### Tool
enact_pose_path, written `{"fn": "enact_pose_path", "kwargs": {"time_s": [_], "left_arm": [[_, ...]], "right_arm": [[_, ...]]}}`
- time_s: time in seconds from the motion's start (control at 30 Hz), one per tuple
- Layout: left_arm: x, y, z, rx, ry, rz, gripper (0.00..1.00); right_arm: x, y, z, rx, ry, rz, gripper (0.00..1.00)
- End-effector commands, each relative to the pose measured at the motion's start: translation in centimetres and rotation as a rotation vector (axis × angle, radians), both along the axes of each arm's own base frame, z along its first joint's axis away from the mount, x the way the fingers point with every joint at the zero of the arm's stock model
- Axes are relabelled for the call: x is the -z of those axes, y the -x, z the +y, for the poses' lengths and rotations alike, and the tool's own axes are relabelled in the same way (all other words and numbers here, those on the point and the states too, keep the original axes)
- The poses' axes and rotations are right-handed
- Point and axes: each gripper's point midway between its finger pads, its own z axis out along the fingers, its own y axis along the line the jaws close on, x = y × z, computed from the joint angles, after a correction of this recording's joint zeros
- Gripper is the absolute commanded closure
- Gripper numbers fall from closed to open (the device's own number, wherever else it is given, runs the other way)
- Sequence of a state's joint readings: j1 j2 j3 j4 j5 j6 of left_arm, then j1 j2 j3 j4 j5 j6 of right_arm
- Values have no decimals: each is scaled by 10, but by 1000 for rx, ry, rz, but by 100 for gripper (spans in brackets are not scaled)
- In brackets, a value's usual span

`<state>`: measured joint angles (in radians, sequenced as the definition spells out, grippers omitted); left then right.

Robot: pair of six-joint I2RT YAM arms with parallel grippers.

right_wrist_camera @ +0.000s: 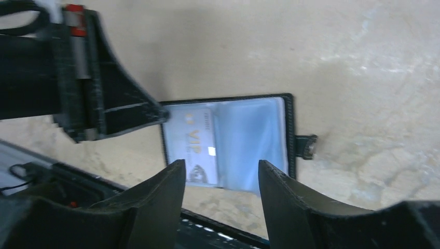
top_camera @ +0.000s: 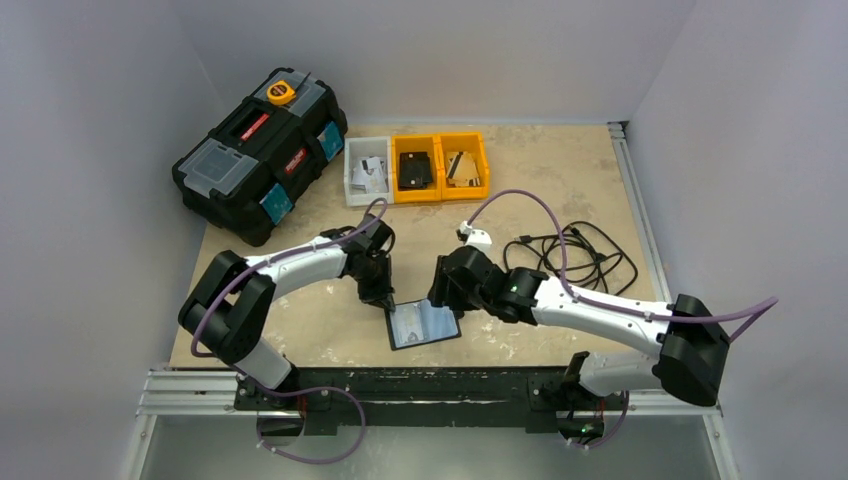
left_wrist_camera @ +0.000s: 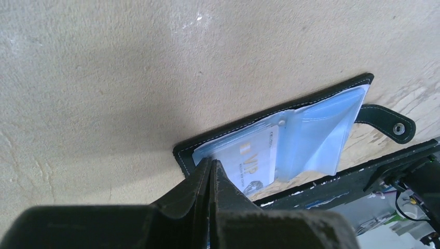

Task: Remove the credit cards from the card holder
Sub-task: Remove the credit card from the card holder.

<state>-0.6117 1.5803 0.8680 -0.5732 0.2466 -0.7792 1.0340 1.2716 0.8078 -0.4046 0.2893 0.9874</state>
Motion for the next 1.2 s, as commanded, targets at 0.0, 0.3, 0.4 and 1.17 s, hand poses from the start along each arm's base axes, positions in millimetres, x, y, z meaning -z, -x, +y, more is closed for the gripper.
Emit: {"fn": "enact_pose_path", "kwargs": {"time_s": [0.0, 0.3, 0.4, 1.17], "left_arm": [[-19, -12, -6, 23, 28, -67, 100], [-42, -8, -10, 21, 98, -108, 100], [-44, -4, -8, 16, 106, -108, 100], [-15, 20, -13, 42, 140, -9, 100]], "right_arm": [[-23, -4, 32, -95, -85, -27, 49], [14, 3, 80, -238, -215, 105, 54], [27, -1, 77, -225, -219, 133, 54], [56, 2, 50, -172, -155, 168, 56]]}}
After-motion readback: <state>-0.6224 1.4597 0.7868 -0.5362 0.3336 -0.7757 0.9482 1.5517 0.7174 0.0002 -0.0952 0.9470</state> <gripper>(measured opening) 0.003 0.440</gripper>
